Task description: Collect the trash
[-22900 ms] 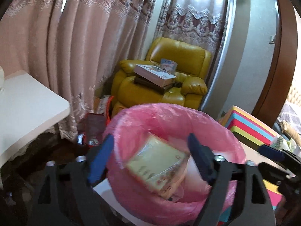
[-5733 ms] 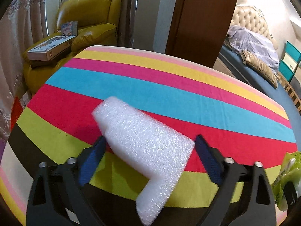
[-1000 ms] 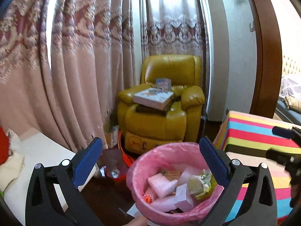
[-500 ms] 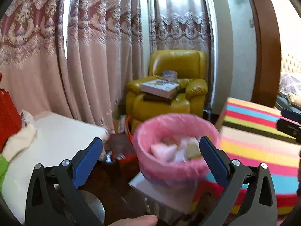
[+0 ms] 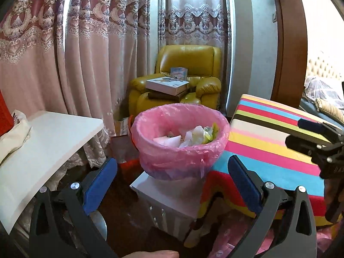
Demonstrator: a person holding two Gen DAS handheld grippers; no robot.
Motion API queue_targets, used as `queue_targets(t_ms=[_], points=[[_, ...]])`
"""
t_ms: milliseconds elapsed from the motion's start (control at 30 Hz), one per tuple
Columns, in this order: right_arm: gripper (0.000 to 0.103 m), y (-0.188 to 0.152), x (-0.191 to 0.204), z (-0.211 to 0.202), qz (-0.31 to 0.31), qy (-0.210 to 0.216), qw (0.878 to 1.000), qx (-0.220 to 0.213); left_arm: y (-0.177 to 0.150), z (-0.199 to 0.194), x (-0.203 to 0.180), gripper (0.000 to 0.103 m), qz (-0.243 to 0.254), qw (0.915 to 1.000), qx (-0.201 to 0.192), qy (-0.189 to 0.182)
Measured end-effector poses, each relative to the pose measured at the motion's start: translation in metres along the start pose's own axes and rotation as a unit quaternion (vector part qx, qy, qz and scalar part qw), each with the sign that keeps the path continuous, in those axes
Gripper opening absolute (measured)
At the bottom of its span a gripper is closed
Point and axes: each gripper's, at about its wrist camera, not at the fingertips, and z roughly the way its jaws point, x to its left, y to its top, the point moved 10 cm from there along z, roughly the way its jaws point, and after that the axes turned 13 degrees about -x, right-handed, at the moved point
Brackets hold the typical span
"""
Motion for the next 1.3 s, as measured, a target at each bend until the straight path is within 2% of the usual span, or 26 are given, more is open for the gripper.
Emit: queue_targets(t_ms=[233, 600, 1300], points=[[0.099, 0.008, 0.001, -0.004, -0.010, -0.009, 1.000, -0.010, 0.004, -0.003, -0.004, 0.096, 0.000, 0.9999, -0.011, -0.004], [0.099, 0.002, 0.001, 0.000, -0.006, -0.004, 1.000, 0.001, 0.009, -0.004, -0.010, 0.096, 0.003, 0.9998, -0.012, -0.017], [0.099, 0.002, 0.003, 0.003, -0.006, 0.000, 1.000, 0.002, 0.009, -0.005, -0.011, 0.096, 0.003, 0.9998, -0.012, -0.018]])
